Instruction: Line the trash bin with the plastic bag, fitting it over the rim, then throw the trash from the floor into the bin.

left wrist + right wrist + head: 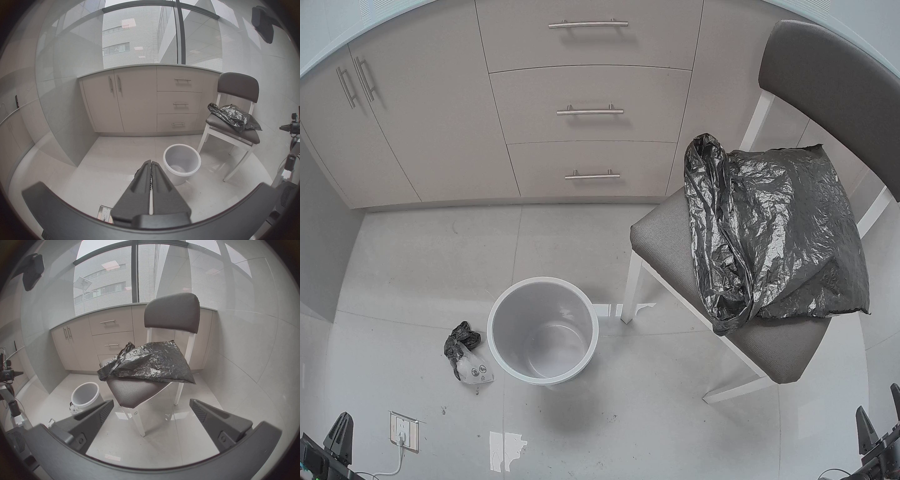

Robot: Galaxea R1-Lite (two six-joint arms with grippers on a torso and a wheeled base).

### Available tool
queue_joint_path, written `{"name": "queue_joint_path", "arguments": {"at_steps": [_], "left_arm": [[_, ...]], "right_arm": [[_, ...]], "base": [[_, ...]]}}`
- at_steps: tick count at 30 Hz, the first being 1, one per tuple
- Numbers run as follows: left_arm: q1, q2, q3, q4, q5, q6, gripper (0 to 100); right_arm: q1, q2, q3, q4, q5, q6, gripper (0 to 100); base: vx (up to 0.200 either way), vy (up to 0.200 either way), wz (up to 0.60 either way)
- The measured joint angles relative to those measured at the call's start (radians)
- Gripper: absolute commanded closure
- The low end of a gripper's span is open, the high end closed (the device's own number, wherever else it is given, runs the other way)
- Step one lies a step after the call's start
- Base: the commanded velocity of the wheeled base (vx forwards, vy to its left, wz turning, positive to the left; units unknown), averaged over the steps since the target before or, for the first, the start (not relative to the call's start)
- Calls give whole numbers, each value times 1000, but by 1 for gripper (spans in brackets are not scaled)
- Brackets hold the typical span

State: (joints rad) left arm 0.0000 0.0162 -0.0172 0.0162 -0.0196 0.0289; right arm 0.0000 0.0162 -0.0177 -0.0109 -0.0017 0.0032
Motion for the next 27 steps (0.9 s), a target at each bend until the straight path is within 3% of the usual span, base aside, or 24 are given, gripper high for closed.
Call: {"name": "queue_joint_path", "arguments": {"at_steps": [7, 15, 20, 27], "left_arm": [[-1, 1, -16, -4, -2, -20, 100], [-10, 93, -237, 4, -19, -96, 100], [-17, 225, -398, 11, -76, -154, 100], [-90, 511, -600, 13, -147, -278, 100]], "right_arm": [[8, 55, -139, -18, 4, 90, 0], [44, 323, -454, -58, 22, 125, 0], [123, 556, -619, -103, -32, 149, 0], [314, 869, -808, -139, -147, 193, 0]], "base": [[0, 0, 0], [0, 0, 0], [0, 0, 0], [0, 0, 0]]}}
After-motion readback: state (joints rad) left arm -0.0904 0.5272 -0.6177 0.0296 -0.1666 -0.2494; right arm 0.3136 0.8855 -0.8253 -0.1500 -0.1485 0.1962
